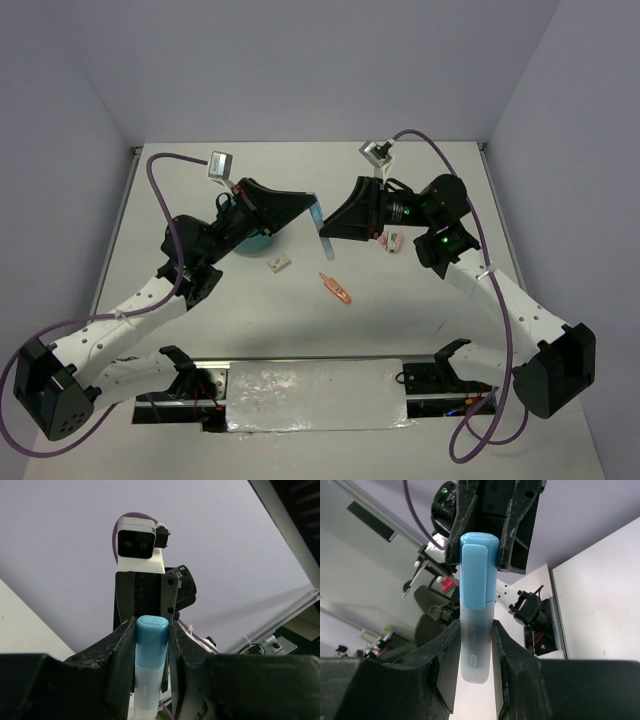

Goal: Sort the stationery into containers
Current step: Close the pen cap on the pen.

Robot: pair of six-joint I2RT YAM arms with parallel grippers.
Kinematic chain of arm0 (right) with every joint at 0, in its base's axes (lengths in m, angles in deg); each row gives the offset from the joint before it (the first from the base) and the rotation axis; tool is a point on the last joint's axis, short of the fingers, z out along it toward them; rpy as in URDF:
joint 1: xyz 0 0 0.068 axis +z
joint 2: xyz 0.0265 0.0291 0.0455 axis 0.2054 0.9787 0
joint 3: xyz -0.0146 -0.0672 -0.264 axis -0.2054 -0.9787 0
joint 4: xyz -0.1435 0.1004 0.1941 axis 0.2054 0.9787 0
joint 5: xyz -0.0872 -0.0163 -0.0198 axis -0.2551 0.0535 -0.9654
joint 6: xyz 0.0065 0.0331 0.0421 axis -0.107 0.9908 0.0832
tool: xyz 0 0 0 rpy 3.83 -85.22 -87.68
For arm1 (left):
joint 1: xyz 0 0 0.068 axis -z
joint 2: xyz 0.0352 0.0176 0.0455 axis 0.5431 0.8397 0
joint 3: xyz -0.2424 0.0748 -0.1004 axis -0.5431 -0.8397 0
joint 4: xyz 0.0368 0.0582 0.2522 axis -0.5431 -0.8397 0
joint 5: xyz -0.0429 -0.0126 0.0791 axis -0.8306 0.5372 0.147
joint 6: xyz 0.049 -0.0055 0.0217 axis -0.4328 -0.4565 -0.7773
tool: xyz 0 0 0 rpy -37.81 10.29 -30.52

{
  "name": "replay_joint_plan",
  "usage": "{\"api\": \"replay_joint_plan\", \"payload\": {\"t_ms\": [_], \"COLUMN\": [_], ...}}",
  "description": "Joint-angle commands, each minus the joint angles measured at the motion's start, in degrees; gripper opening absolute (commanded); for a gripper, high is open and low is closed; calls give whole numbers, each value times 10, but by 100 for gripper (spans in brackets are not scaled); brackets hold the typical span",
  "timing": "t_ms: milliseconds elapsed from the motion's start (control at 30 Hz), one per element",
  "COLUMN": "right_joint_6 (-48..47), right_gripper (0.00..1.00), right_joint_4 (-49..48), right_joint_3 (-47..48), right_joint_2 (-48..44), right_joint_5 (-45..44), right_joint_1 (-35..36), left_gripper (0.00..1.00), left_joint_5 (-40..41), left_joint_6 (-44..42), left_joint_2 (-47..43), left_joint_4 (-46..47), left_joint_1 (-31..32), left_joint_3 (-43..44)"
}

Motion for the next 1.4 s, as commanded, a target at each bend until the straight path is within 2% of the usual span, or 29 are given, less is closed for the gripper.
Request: {"api": "replay_joint_plan", "payload": {"t_ms": [0, 400, 900, 1133, 1233, 1267, 1300, 1367], "right_joint_6": [26, -17, -51, -51, -34, -26, -6, 13], "right_gripper": [0, 0, 0, 0, 0, 5, 22, 39], "right_joint_4": [-105, -9, 64, 79, 37, 22, -19, -51], "right_joint_3": [61, 152, 215, 253, 245, 238, 229, 195], "right_joint_2": [16, 52, 81, 102, 110, 111, 113, 111], "right_joint_5": [-51, -63, -89, -92, -72, -62, -35, -15], "right_joint_1": [-30, -37, -37, -43, -43, -43, -43, -43], "left_gripper": [0, 0, 0, 0, 0, 0, 0, 0], "left_joint_5": [-71, -71, -47, -38, -11, -2, 10, 58], "left_joint_6": [24, -39, -66, -71, -79, -93, -108, -152], "left_joint_2": [-10, -26, -2, -12, -31, -36, -38, -35], "left_joint_4": [17, -93, -131, -136, -158, -168, -186, -270], "left_joint_1": [30, 63, 103, 125, 126, 125, 124, 124], "left_joint_3": [-26, -15, 1, -14, -21, -17, 7, 49]}}
